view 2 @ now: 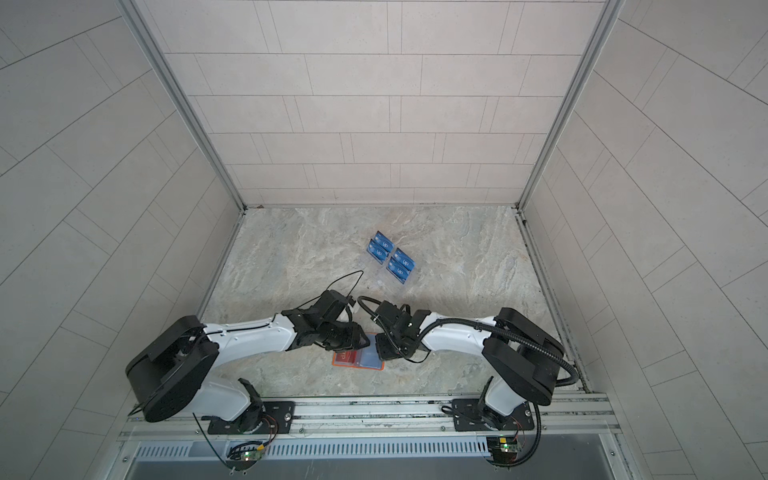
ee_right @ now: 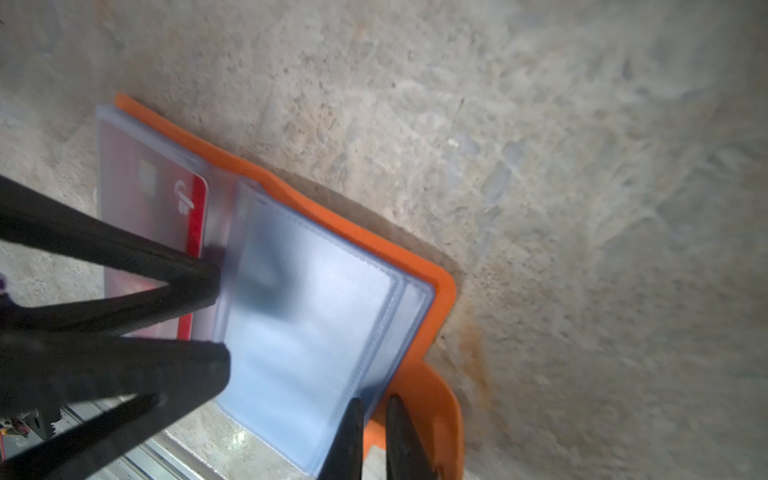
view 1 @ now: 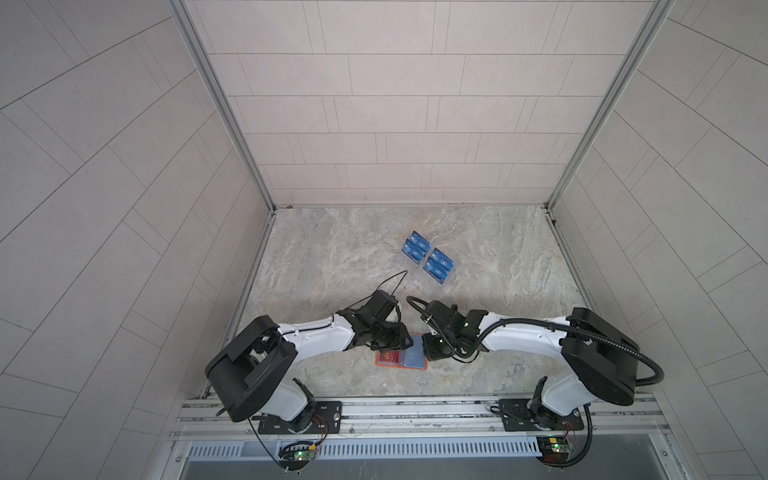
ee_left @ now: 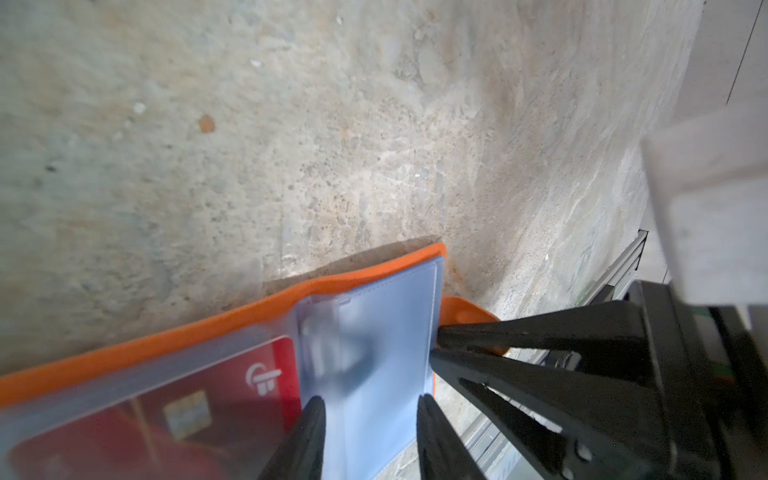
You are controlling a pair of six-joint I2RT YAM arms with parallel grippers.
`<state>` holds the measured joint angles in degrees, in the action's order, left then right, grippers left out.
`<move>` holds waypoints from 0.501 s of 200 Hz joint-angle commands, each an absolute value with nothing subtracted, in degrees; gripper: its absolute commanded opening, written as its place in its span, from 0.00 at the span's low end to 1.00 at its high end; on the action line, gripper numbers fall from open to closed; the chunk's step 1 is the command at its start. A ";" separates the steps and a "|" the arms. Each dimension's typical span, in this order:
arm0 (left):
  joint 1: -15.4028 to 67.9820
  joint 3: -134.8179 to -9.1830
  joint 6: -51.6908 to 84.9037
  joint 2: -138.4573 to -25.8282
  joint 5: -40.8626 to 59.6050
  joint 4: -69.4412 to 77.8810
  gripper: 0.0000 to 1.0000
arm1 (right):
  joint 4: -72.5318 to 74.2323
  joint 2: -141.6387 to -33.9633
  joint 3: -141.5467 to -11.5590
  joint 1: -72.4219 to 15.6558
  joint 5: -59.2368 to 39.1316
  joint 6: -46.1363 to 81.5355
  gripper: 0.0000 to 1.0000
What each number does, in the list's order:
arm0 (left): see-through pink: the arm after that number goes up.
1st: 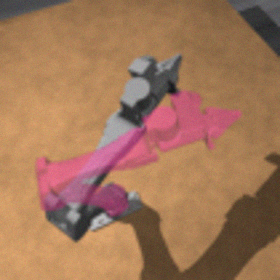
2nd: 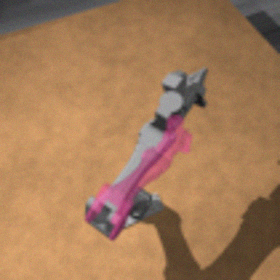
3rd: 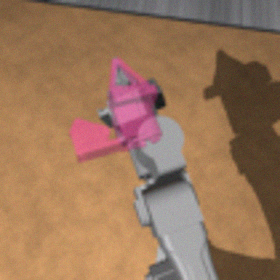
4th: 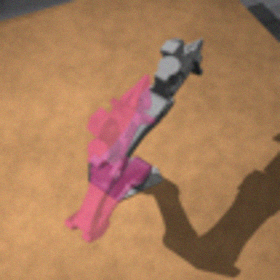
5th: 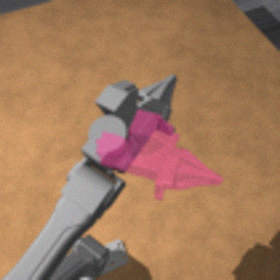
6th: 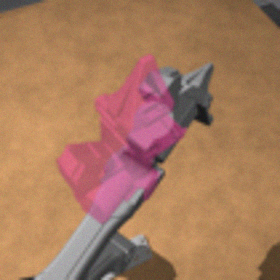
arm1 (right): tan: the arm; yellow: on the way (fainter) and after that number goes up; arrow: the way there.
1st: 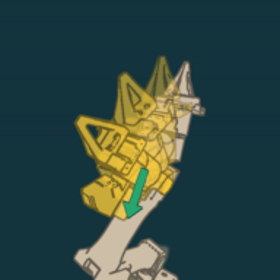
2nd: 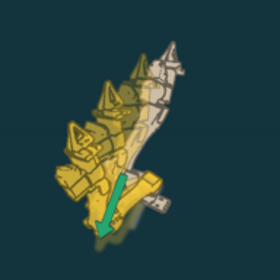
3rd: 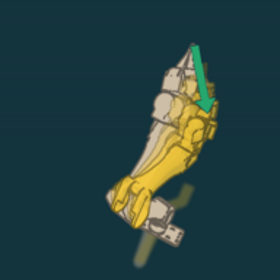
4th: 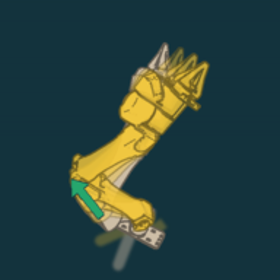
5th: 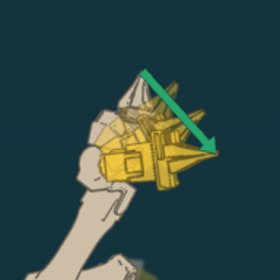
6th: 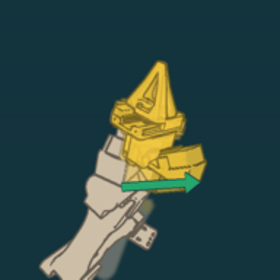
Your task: Put the credit cards into the card holder
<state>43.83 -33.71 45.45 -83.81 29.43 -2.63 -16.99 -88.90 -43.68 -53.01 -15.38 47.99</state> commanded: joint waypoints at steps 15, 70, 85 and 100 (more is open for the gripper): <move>43.42 -31.06 46.69 -85.15 30.50 1.55 0.41 | -17.33 -91.53 -42.87 -51.64 -13.59 47.40 0.16; 43.32 -29.10 48.42 -85.52 32.55 5.64 0.42 | -17.14 -92.81 -42.98 -50.89 -13.91 46.93 0.15; 43.33 -28.84 48.56 -85.90 33.34 6.39 0.42 | -17.06 -92.81 -42.98 -50.93 -13.89 47.02 0.15; 43.26 -28.66 48.60 -85.98 33.75 6.77 0.42 | -17.10 -92.68 -43.02 -50.95 -13.91 47.00 0.15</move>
